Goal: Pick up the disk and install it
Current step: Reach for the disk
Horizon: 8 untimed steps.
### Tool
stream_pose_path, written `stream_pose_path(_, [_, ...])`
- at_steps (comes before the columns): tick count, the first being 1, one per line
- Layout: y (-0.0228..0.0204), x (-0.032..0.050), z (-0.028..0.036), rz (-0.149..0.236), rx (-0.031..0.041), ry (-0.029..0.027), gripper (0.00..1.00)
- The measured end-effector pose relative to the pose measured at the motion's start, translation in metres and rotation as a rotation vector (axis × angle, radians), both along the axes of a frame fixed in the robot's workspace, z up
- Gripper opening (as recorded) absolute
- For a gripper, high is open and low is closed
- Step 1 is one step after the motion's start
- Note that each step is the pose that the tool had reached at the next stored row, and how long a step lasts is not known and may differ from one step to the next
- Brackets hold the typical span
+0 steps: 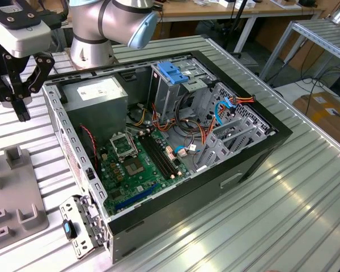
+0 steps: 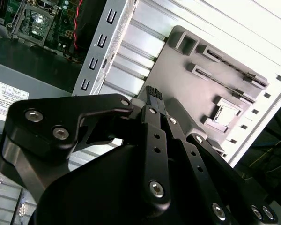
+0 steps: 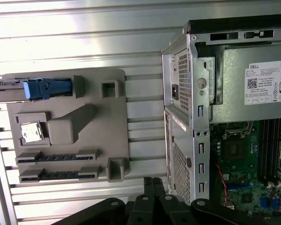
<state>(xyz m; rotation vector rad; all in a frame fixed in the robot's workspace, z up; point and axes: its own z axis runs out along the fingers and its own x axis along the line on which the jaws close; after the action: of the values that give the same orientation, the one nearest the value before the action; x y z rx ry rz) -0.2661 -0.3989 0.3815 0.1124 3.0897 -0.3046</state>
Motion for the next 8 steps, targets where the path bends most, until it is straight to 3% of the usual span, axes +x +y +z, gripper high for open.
stream_pose_path(4, [0.0000, -0.0136, -0.0001, 0.000, 0.0001, -0.0001, 0.11])
stream_pose_path(8, [0.0000, -0.0188, -0.0001, -0.001, 0.0001, -0.0001, 0.11])
